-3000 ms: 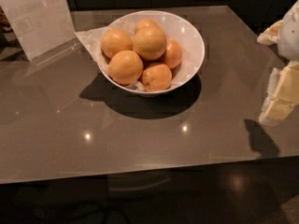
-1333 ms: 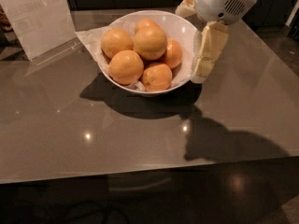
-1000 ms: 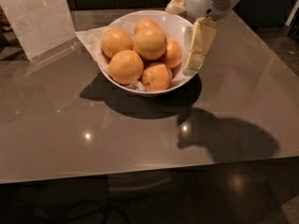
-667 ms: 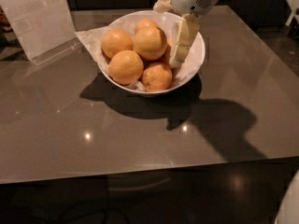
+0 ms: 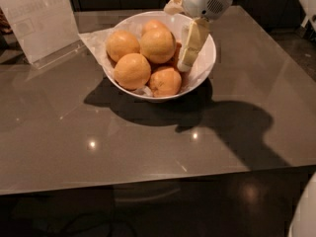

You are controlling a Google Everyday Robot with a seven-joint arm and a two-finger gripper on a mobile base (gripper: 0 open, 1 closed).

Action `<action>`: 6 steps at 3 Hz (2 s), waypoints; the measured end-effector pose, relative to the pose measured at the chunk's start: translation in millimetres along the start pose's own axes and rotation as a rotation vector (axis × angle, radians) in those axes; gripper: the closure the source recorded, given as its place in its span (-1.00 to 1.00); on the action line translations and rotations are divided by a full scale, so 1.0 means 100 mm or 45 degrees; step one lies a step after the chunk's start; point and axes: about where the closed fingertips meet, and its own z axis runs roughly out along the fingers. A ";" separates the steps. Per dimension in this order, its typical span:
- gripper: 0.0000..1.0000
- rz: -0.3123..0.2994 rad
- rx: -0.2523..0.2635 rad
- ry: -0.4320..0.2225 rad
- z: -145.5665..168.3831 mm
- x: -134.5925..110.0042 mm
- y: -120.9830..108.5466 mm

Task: Pick orange from white bowl

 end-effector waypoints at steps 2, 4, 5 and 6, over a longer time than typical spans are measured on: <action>-1.00 0.019 -0.082 -0.112 0.35 0.05 -0.11; -1.00 0.068 -0.119 -0.171 0.47 0.11 -0.06; -0.62 0.068 -0.119 -0.172 0.48 0.11 -0.06; -0.16 0.068 -0.119 -0.172 0.48 0.11 -0.06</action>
Offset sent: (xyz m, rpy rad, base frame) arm 0.0176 0.0129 -0.0430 0.1005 0.1250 0.0565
